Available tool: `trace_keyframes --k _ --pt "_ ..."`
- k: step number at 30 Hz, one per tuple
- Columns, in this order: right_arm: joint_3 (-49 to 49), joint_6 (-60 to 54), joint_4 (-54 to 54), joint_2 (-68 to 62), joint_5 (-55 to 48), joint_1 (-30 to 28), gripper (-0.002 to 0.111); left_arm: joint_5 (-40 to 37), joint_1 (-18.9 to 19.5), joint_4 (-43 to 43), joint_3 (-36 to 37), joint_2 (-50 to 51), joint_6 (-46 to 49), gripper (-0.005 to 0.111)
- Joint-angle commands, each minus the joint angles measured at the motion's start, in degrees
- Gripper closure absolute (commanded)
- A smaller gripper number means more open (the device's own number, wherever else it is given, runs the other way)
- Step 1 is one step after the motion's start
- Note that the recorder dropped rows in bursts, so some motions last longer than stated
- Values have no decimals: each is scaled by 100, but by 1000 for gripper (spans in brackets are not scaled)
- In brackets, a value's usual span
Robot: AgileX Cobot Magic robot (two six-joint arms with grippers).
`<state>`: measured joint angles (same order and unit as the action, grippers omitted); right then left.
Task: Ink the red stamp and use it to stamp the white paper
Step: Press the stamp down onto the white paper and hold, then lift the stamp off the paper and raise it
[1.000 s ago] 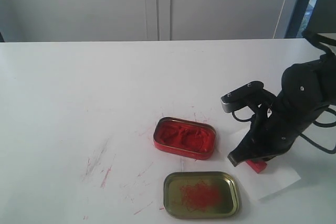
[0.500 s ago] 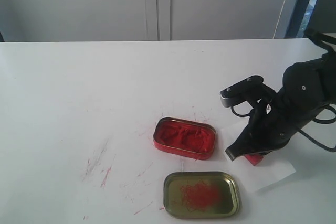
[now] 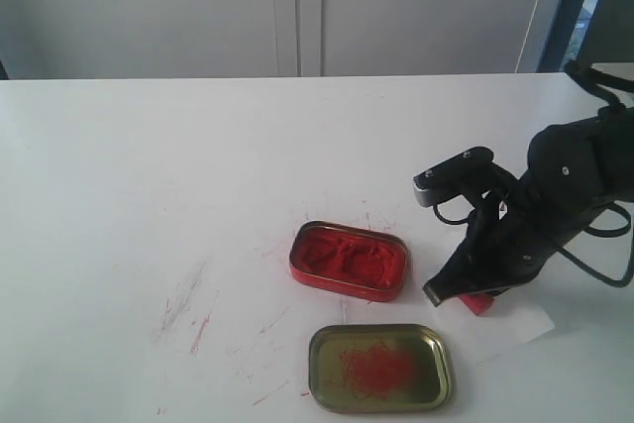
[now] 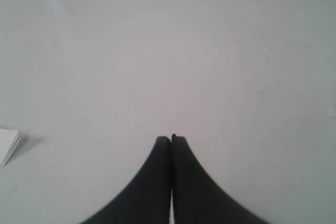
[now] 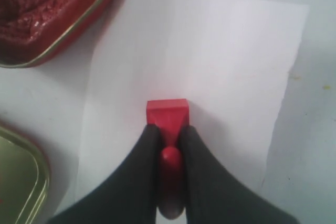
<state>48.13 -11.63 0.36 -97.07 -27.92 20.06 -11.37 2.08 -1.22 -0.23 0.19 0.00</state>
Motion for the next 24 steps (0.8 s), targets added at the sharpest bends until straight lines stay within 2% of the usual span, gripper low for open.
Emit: trace_keyframes --k 1,24 --pt "-23 -7 -3 -80 193 -9 108 -19 -4 -52 23 -19 0 107" --pt "-23 -368 10 -150 343 -9 108 -19 -4 -52 23 -19 0 107"
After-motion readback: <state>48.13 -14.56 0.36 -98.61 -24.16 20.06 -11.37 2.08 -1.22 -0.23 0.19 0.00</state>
